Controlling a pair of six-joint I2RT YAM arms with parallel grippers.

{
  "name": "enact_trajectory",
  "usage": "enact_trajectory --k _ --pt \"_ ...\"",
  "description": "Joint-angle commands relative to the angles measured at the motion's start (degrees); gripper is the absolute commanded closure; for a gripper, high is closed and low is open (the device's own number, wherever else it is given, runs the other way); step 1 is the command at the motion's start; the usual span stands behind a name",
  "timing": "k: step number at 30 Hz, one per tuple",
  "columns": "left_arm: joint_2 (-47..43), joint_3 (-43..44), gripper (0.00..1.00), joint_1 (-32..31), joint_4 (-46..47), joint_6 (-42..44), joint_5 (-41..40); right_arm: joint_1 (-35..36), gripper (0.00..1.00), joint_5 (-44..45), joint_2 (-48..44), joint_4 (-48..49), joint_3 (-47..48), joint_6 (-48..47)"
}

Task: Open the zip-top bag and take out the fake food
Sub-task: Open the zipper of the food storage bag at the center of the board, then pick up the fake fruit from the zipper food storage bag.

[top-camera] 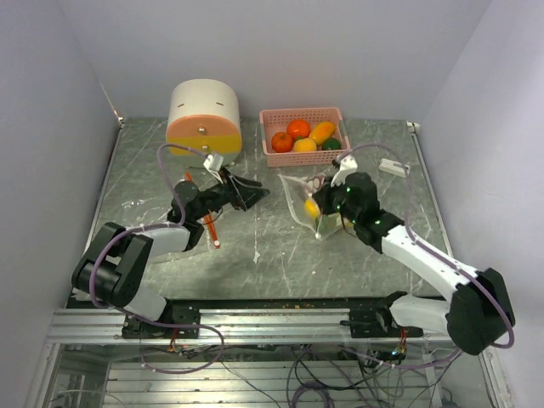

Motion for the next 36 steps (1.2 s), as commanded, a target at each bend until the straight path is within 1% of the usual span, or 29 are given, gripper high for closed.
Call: enact_trajectory --k 1,3,6,10,13,16,19,22,24,28,33,36 --pt "-0.87 -1.98 0.28 -4.38 -3.46 2.75 -3.83 0.32 1.00 -9.17 3.12 11.73 -6.01 4.79" --pt "-1.11 -3.57 0.30 -7.12 -2.80 2.38 -6.06 0.32 1.00 -12.30 5.30 15.25 -7.99 6.04" --pt "-1.99 -4.48 0.32 -12.19 -6.45 4.62 -11.71 0.32 1.00 -15.04 7.87 19.75 -10.58 7.66" --pt "-0.15 -3.50 0.35 -18.86 -9.96 6.77 -19.21 0.32 1.00 -14.98 8.07 20.77 -10.98 7.72" --pt "4.08 -2.33 0.37 -21.80 -7.15 5.80 -20.67 0.26 1.00 -14.54 6.74 20.21 -10.89 7.73" --pt "9.42 0.00 0.41 -23.19 -2.98 4.26 -21.28 0.32 1.00 -14.79 5.00 19.34 -10.83 7.60" --pt "14.44 2.96 0.42 -23.38 -1.16 2.67 -20.52 0.32 1.00 -15.49 2.83 19.29 -11.54 7.96" --pt "18.11 5.40 0.44 -23.44 2.10 0.73 -20.58 0.32 1.00 -15.82 1.32 18.56 -12.10 7.81" --pt "19.76 6.98 0.44 -23.44 2.31 0.07 -20.49 0.31 1.00 -15.82 0.60 17.91 -12.34 7.62" --pt "21.61 9.82 0.45 -23.44 -1.19 -0.30 -21.87 0.32 1.00 -16.13 -0.93 17.39 -12.88 7.65" --pt "22.99 12.66 0.45 -23.44 -9.99 -0.70 -26.62 0.32 1.00 -17.03 -3.49 16.35 -12.43 7.79" --pt "24.19 14.15 0.45 -23.44 -14.31 -1.02 -28.17 0.32 1.00 -16.99 -5.42 15.40 -12.13 7.54"
